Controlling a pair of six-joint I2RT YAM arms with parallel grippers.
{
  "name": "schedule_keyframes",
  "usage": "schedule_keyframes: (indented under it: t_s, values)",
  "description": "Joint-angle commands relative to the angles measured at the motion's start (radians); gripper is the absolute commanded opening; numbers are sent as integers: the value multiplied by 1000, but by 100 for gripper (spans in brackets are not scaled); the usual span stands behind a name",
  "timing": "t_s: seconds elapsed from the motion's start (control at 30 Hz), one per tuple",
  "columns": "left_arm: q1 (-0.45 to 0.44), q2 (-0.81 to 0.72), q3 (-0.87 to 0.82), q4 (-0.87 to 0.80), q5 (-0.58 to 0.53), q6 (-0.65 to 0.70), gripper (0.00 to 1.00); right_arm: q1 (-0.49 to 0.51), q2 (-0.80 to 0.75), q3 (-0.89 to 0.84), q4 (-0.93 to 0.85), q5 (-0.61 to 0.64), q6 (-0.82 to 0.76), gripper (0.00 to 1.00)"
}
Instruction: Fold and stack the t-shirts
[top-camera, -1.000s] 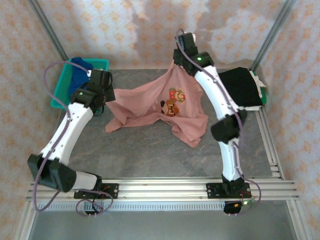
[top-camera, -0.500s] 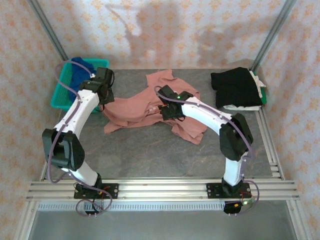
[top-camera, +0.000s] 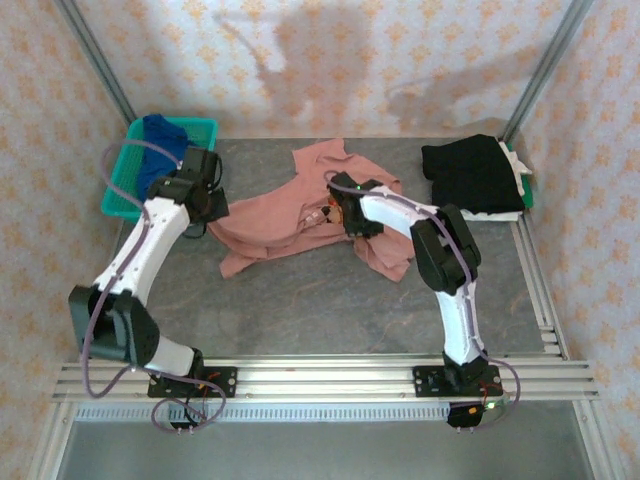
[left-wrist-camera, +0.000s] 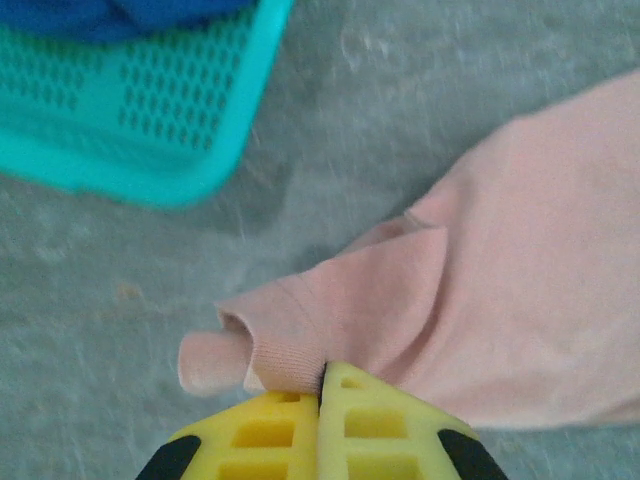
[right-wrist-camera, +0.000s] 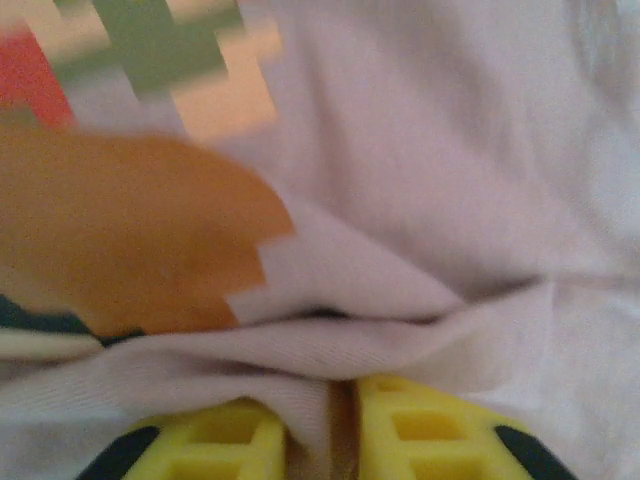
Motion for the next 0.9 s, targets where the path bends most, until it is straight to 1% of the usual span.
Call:
schedule_keyframes:
  t_s: [0.0,0.07,0.13,0.2,0.27,0.3,0.33,0.37,0.4,0.43,0.5,0.53,0.6,0.67,0.73,0.77,0.8,0.87]
  values:
    - [-91,-122,-101,22,117,-89,0,-18,102,203,-22,20,-40,9]
    - [-184,-182,-149,52,157,-149,0,-22,188,374,-56,-14,-67,1]
    - [-293,-235,-186,108,190,-227,0,-21,275,580,-96,-61,-100,0]
    - [-368,-271,-212,166,214,-289,0,-21,354,790,-156,-138,-116,0]
    - [-417,-294,-236,236,252,-328,1,-16,411,967,-204,-213,-133,0]
    - [-427,-301,-249,274,281,-336,16,-9,425,1029,-223,-229,-143,1]
    - [-430,-303,-255,299,302,-338,34,-7,419,1058,-236,-242,-151,6]
    - [-428,-300,-253,301,300,-328,41,-7,402,1060,-248,-241,-150,13]
    - [-430,-294,-240,281,273,-302,47,-9,369,1045,-266,-220,-142,21]
    - [-427,-281,-214,239,229,-274,56,-10,328,1013,-283,-186,-136,28]
    - [-409,-250,-164,176,152,-216,67,-10,233,906,-305,-120,-114,35]
    - [-388,-238,-147,159,137,-200,71,-8,176,825,-295,-110,-104,41]
    - [-311,-187,-128,173,158,-167,79,11,16,573,-199,-110,-93,45]
    - [-233,-119,-109,195,149,-167,80,48,-143,309,-68,-115,-74,52]
    - [-168,-13,-53,202,132,-138,80,92,-282,71,84,-178,-40,56]
    - [-140,65,0,200,123,-135,80,122,-337,-40,155,-230,-27,57]
    - [-120,146,60,206,124,-125,79,158,-379,-133,231,-241,-8,59]
    - [-100,308,205,198,98,-117,79,224,-417,-261,342,-259,27,64]
